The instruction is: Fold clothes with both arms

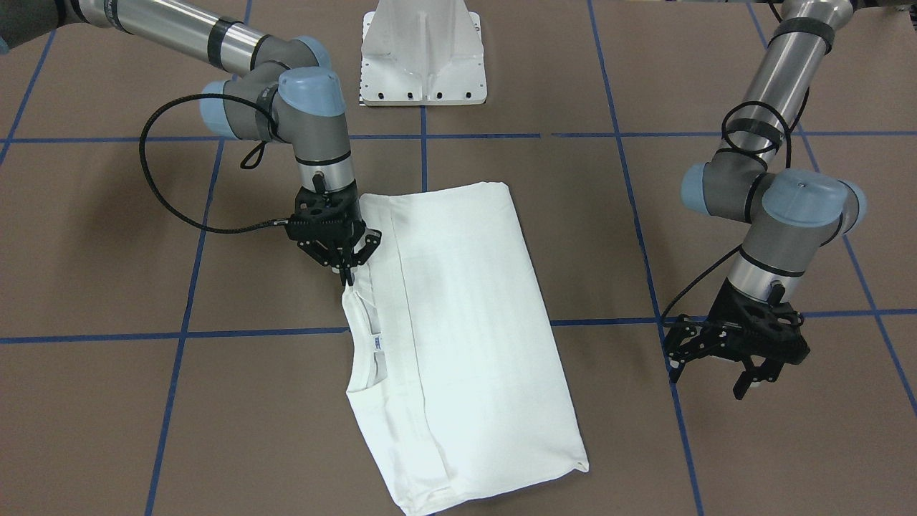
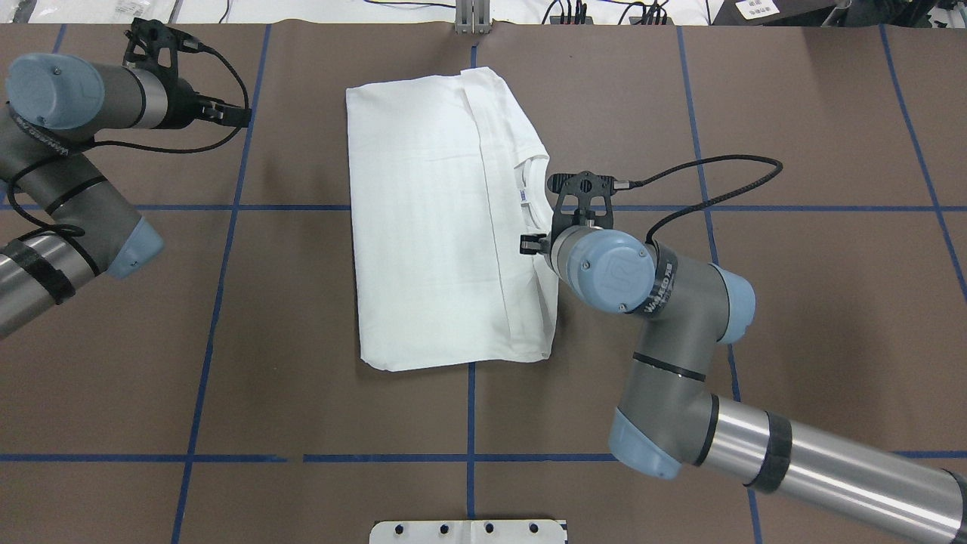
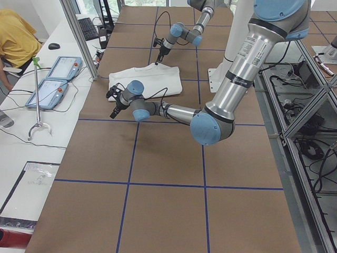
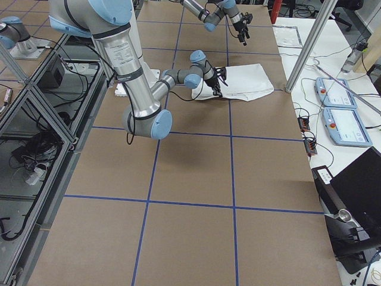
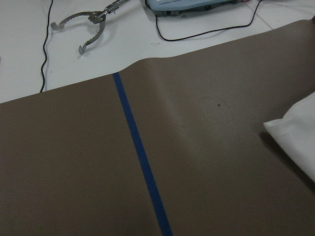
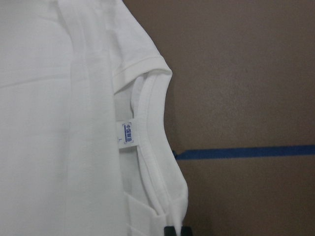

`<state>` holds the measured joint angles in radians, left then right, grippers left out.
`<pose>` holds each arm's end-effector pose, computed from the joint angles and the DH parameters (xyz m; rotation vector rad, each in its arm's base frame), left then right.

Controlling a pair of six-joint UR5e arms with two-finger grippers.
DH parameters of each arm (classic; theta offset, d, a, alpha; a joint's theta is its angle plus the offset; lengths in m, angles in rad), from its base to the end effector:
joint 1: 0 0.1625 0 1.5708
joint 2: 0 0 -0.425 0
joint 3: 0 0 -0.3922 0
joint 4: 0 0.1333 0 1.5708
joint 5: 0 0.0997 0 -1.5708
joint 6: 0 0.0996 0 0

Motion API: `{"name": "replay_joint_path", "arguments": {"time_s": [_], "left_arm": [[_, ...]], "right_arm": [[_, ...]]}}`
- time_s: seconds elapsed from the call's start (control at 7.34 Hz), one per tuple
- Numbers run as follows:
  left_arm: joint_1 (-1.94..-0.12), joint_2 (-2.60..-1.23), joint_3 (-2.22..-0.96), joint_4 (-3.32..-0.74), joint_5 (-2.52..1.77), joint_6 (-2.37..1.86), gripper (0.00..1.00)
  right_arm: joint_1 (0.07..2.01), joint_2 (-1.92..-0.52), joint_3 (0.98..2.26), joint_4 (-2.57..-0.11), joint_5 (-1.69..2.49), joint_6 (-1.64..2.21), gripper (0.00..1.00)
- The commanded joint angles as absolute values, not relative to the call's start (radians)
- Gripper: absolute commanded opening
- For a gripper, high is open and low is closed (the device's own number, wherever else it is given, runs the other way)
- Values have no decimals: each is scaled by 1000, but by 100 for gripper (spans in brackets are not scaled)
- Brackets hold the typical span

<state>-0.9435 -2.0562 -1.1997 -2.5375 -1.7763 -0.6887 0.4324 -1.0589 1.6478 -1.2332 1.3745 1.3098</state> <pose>0.3317 -0.6499 0.4516 0.7387 0.8047 0.0559 -0.5464 -0.4204 0.2941 0.4862 -0.8086 0.2494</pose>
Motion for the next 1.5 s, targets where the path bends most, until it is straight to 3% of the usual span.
{"name": "replay_joint_path", "arguments": {"time_s": [0.0, 0.14, 0.27, 0.68, 1.36], "left_arm": [[-943, -2056, -1200, -2539, -1776, -689, 100], [-942, -2056, -1200, -2539, -1776, -687, 100], [-942, -2056, -1200, -2539, -1776, -689, 100], [-937, -2056, -1200, -2539, -1776, -689, 100], [-936, -2056, -1200, -2540, -1776, -689, 100]], "right_arm": [[335, -1101, 1695, -1235, 1284, 1374, 0], [333, -1103, 1694, -1235, 1284, 1374, 0], [333, -1103, 1694, -1235, 1282, 1371, 99], [396, -1071, 1738, -1335, 1404, 1312, 100], [335, -849, 1737, -1772, 1499, 1205, 98]]}}
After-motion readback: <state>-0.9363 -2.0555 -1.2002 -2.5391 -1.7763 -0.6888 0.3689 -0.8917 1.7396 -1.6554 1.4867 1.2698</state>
